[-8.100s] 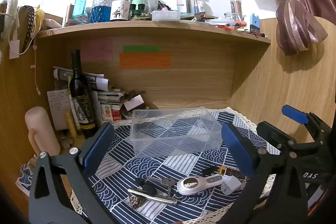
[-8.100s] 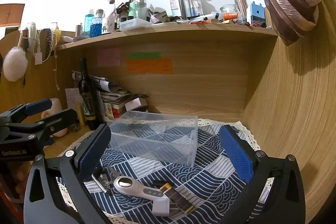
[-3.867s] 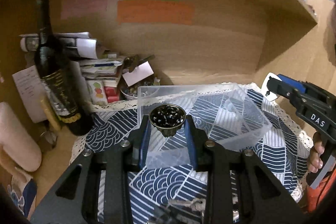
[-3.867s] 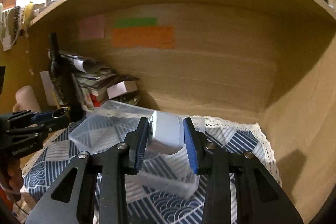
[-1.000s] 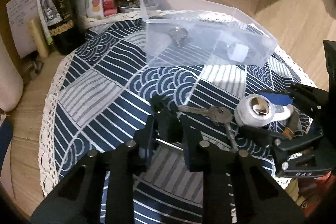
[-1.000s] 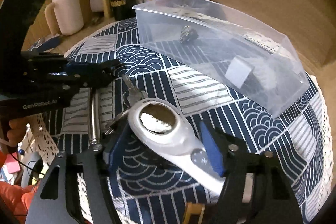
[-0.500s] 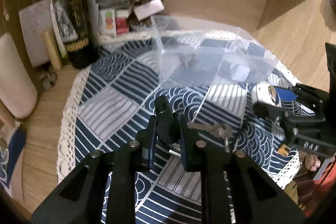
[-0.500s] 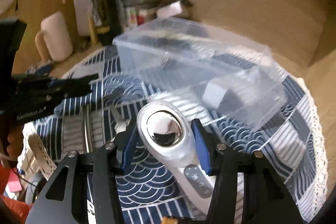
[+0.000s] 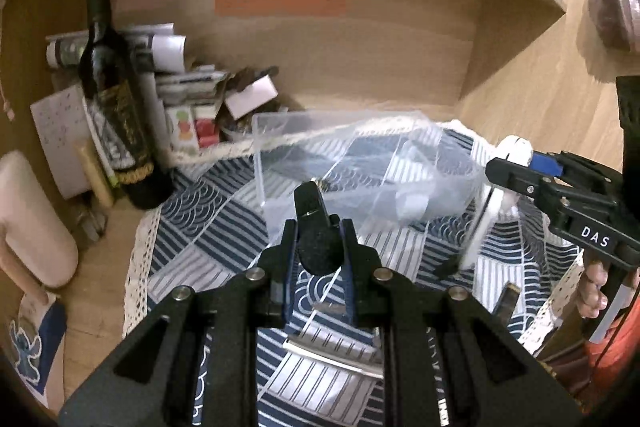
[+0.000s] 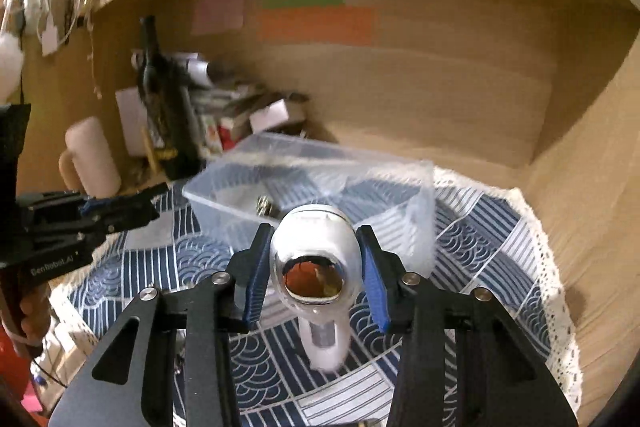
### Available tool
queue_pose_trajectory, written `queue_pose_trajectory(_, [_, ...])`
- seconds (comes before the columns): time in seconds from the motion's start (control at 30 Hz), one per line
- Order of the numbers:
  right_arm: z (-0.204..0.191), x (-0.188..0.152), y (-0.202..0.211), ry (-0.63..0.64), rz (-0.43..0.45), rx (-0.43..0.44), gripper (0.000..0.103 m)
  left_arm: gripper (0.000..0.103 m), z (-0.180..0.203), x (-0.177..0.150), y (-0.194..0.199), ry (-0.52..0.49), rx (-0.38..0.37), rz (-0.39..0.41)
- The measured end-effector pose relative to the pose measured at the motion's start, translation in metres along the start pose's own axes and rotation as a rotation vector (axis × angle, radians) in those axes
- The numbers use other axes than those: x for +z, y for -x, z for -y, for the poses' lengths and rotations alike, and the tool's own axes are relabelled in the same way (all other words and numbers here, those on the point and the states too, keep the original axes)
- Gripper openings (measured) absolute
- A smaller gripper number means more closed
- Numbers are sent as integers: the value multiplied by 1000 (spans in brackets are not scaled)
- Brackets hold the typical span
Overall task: Organize rigid objects
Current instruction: 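Grasp the small black cylinder with the left tool while the right tool grasps the white magnifier, then lower both held items into the clear box and open both tools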
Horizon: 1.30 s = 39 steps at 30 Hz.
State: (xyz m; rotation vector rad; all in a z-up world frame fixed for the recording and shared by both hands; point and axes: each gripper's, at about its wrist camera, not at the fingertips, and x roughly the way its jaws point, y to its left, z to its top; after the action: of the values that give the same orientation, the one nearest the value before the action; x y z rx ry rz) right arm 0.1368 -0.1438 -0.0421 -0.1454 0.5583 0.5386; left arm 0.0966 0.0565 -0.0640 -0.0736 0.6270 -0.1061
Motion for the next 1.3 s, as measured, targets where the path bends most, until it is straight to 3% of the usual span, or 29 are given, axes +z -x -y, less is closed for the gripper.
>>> queue_pose_trajectory(0.33, [13, 5, 7, -45, 40, -16, 38, 19, 10, 21, 2, -11, -11, 38])
queue_pose_trajectory(0.73, [21, 58, 23, 7, 179, -74, 38, 19, 2, 51, -31, -16, 26, 20])
queue_pose_trajectory(0.93, [27, 65, -22, 65, 82, -111, 38, 19, -6, 53, -71, -14, 41, -54])
queue_pose_trajectory(1.07, [36, 58, -55, 64, -19, -92, 38, 19, -12, 51, -100, -6, 49, -114])
queue_pose_trajectory(1.3, [42, 56, -94, 78, -115, -71, 39, 19, -22, 47, -123, 9, 55, -156])
